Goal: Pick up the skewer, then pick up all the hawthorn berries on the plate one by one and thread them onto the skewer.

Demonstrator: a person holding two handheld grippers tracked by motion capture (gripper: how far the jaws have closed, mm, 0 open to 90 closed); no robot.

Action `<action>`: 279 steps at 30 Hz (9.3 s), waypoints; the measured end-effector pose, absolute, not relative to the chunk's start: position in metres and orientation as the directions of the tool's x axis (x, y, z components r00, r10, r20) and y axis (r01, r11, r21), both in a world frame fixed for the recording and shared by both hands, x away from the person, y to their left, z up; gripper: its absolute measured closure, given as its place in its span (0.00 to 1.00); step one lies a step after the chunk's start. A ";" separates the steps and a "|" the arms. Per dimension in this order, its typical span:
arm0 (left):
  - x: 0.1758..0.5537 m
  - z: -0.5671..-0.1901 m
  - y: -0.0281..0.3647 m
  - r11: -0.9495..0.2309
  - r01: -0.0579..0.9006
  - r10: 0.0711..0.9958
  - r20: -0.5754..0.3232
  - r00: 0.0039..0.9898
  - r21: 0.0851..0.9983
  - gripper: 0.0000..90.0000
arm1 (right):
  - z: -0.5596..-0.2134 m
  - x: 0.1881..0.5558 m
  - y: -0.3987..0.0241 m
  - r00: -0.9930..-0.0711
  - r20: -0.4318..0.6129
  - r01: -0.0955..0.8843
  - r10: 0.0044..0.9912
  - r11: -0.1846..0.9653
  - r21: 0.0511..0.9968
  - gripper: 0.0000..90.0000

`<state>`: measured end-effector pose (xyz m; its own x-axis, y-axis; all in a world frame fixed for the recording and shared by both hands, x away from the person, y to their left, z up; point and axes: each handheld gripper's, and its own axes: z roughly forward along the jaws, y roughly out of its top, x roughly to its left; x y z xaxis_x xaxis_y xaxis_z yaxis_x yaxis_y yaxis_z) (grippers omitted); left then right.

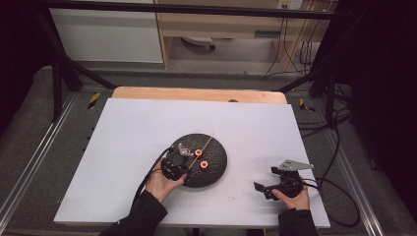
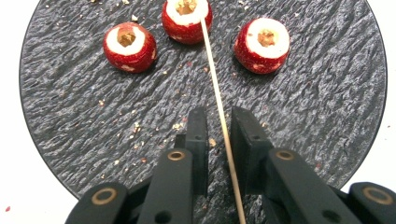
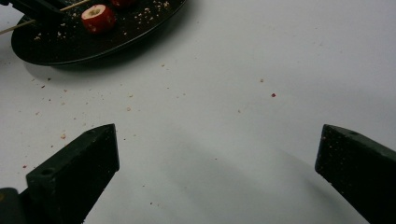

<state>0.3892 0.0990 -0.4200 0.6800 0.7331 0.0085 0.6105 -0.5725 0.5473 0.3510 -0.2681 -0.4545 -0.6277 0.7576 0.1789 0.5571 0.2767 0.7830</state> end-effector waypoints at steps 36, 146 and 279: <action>0.370 -0.411 0.141 -0.436 0.569 0.744 -0.076 0.664 0.697 0.98 | -0.456 0.351 -0.267 -0.612 0.183 0.577 0.769 0.276 0.769 0.01; 0.328 -0.440 0.236 -0.332 0.453 0.707 -0.099 0.700 0.827 0.98 | -0.418 0.440 -0.061 -0.724 0.166 0.659 0.669 0.602 0.451 0.67; 0.313 -0.444 0.178 -0.268 0.437 0.702 -0.137 0.699 0.859 0.98 | -0.429 0.408 -0.092 -0.495 0.660 0.314 0.564 -0.593 0.742 0.69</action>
<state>0.3133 0.1775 -0.4444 0.6994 0.7016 -0.1366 0.4365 -0.2679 0.8589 0.4082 -0.0923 -0.4292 -0.4954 0.5643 0.6604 0.3139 -0.5925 0.7419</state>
